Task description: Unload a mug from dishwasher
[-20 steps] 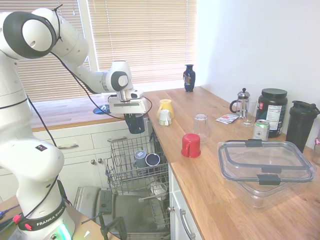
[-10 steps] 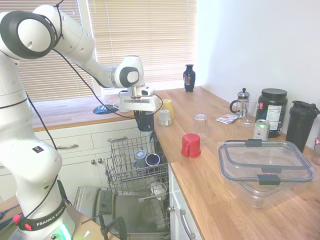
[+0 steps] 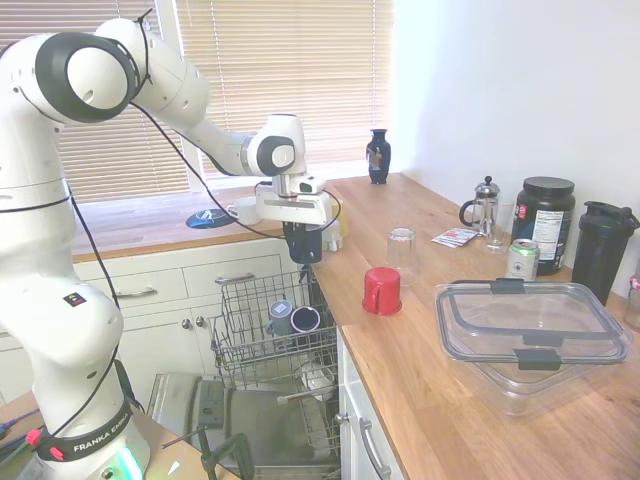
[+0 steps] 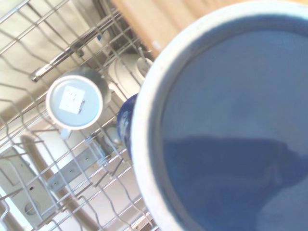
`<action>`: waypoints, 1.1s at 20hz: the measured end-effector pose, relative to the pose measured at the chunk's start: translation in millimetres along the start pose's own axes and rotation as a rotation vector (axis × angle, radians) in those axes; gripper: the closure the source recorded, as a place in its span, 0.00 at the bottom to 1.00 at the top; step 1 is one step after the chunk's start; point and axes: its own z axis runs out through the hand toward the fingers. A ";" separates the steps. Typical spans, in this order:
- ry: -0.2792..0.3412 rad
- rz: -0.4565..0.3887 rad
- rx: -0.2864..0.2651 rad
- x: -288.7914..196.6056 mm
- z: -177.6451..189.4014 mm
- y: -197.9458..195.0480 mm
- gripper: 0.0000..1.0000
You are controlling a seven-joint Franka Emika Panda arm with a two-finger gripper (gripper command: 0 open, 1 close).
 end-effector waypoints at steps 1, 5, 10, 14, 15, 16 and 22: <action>-0.002 0.008 -0.001 3.2 0.0 2.4 1.00; -0.009 0.038 -0.006 14.1 4.3 13.9 1.00; -0.013 0.067 -0.003 31.8 10.0 16.4 1.00; -0.021 0.083 -0.014 45.8 22.0 17.0 1.00; -0.024 0.085 -0.017 48.2 25.7 16.4 1.00; -0.027 0.088 -0.018 50.5 28.9 15.7 1.00; -0.026 0.121 -0.008 63.8 32.7 11.7 1.00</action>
